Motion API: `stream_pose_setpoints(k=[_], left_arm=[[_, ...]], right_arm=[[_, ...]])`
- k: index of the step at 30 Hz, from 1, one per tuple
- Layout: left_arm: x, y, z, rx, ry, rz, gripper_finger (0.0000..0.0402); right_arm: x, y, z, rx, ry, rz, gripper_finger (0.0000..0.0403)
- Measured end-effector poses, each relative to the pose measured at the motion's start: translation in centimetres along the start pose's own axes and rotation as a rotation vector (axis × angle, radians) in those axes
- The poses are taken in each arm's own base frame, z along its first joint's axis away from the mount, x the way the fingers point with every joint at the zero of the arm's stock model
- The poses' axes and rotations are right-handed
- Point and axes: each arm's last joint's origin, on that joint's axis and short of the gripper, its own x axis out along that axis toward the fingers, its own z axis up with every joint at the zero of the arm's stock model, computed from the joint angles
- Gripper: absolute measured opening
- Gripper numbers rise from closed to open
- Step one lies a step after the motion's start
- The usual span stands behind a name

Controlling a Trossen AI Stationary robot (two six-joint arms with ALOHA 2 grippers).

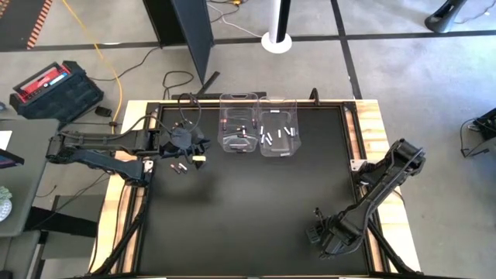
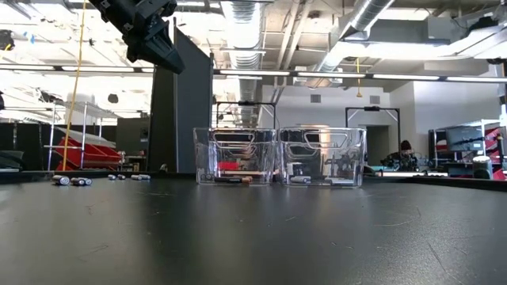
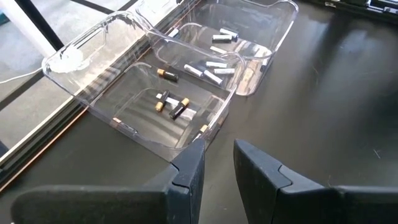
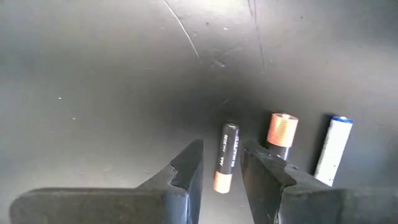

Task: Sort batteries
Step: Put the black battery into the left transparent bin

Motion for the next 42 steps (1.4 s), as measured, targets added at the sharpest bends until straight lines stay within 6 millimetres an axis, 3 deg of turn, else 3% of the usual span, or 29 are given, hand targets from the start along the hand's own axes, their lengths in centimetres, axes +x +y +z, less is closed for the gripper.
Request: stream_pose_setpoints(k=[15, 23, 33, 42], left_arm=[[0.0, 0.0, 0.0, -0.029, 0.001, 0.000, 0.0082], [0.0, 0.0, 0.0, -0.032, 0.002, 0.000, 0.0082], [0.0, 0.0, 0.0, -0.028, 0.005, 0.001, 0.0082], [0.0, 0.0, -0.1, -0.026, 0.007, 0.002, 0.0082]], right_arm=[[0.0, -0.2, 0.1, -0.003, -0.007, -0.013, 0.0122], [1.6, -0.4, 0.1, 0.011, 0.024, 0.037, 0.0122], [1.7, -0.2, 0.7, 0.013, 0.038, 0.017, 0.0121], [3.3, 1.0, 1.3, -0.048, 0.087, -0.035, 0.0064]])
